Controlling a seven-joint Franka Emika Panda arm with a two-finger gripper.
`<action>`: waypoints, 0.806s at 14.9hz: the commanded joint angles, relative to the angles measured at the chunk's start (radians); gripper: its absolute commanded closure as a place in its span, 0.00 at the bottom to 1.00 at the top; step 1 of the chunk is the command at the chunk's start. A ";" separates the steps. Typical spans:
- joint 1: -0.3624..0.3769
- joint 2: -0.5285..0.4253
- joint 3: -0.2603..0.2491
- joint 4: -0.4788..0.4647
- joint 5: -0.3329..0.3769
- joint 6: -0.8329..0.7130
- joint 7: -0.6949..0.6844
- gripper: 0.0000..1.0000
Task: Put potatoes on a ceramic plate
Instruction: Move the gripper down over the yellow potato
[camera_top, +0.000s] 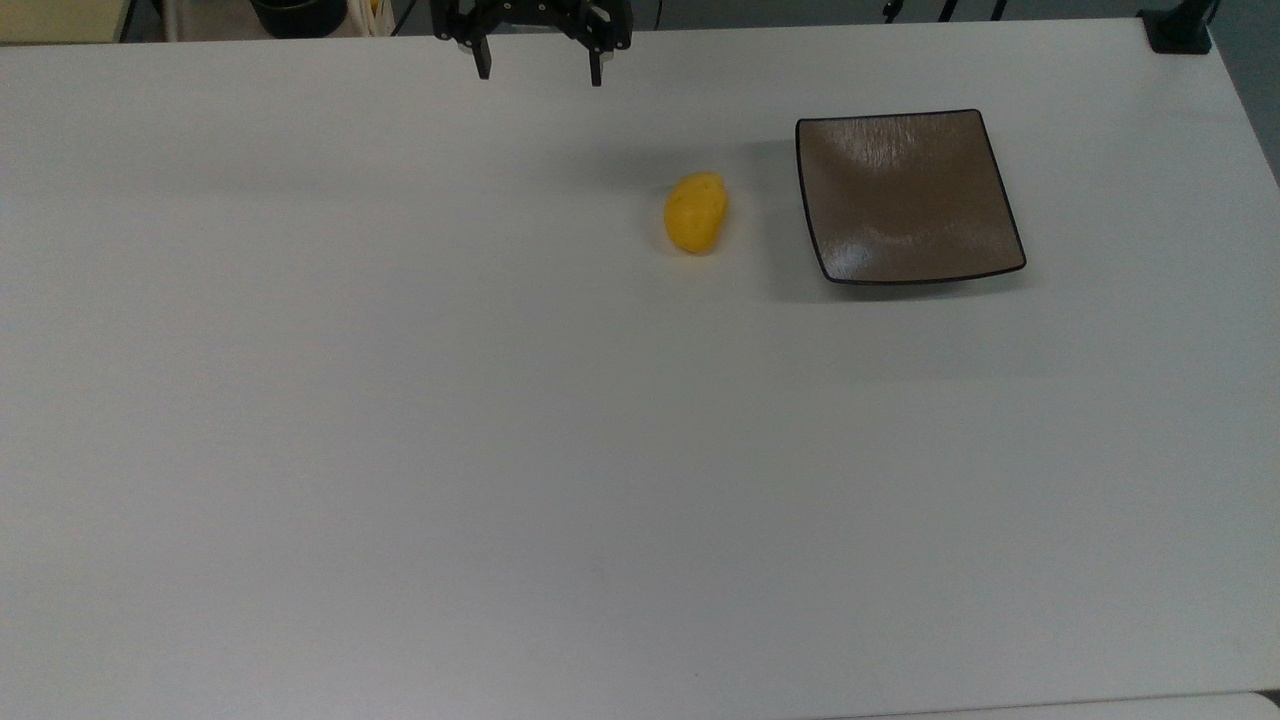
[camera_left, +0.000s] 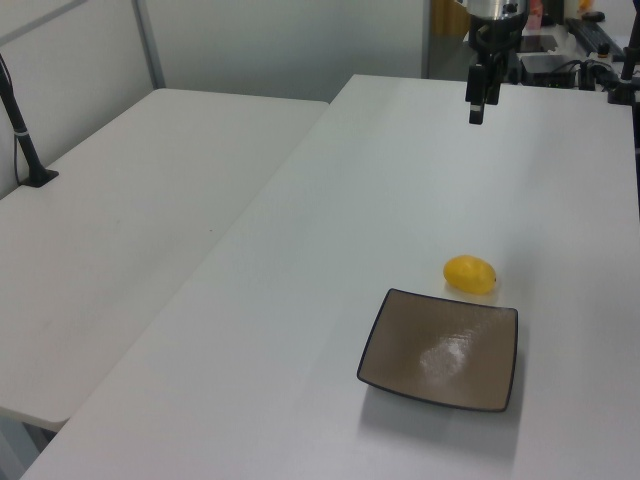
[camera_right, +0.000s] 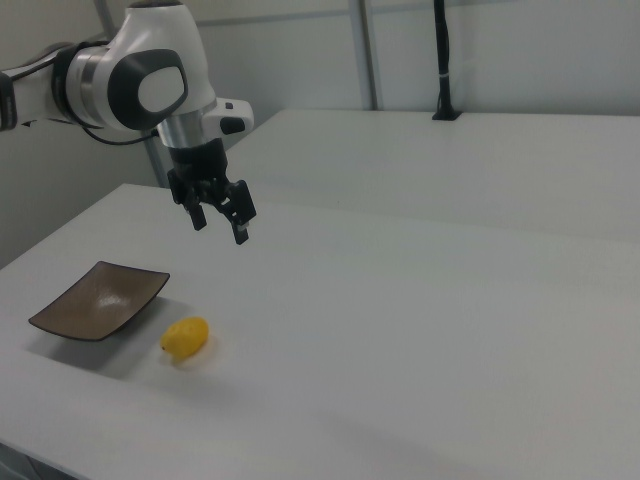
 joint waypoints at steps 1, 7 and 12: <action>0.010 -0.002 -0.004 -0.017 0.018 0.048 -0.022 0.00; 0.012 0.007 -0.001 -0.019 0.018 0.050 -0.023 0.00; 0.021 0.036 0.065 -0.083 0.020 0.157 0.006 0.00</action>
